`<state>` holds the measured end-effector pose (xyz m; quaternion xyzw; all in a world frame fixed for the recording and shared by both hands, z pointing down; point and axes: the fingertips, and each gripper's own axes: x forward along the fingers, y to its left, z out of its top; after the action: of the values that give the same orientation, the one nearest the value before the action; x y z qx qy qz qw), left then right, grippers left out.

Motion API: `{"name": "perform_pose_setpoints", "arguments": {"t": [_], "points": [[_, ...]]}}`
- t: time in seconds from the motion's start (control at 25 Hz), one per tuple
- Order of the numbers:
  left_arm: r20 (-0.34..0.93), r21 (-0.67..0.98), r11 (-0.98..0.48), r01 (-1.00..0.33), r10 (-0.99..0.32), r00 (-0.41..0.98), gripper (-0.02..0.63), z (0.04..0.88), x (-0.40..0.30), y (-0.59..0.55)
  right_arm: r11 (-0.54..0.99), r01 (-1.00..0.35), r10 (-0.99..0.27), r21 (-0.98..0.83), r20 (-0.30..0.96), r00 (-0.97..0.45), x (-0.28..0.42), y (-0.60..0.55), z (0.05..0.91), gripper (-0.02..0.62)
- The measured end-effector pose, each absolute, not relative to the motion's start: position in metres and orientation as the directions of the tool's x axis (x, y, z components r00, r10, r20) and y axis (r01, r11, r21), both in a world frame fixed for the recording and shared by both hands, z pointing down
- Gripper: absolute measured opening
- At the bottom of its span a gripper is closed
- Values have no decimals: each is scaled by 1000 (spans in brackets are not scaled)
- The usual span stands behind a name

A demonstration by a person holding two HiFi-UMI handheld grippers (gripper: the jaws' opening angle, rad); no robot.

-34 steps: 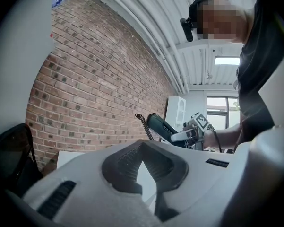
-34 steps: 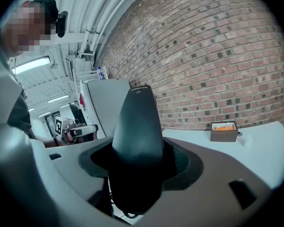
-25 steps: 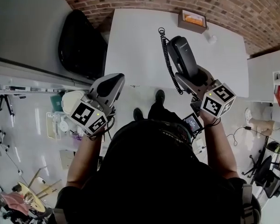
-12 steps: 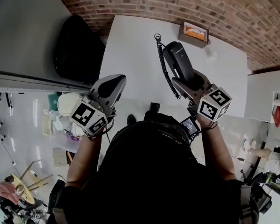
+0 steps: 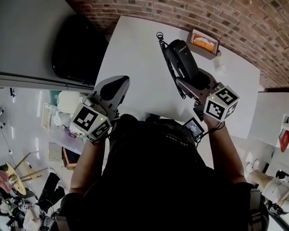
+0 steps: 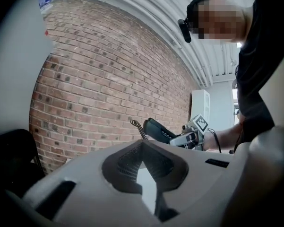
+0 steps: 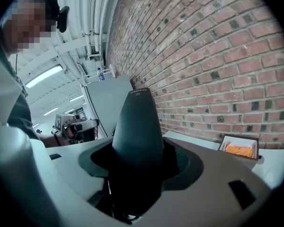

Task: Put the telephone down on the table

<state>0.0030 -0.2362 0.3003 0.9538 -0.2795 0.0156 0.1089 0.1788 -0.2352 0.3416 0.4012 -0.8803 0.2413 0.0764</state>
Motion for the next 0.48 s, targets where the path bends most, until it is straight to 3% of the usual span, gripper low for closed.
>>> {"name": "perform_pose_setpoints", "arguments": {"t": [0.48], "points": [[125, 216, -803, -555, -541, 831, 8, 316, 18, -261, 582, -713, -626, -391, 344, -699, 182, -265, 360, 275]]}}
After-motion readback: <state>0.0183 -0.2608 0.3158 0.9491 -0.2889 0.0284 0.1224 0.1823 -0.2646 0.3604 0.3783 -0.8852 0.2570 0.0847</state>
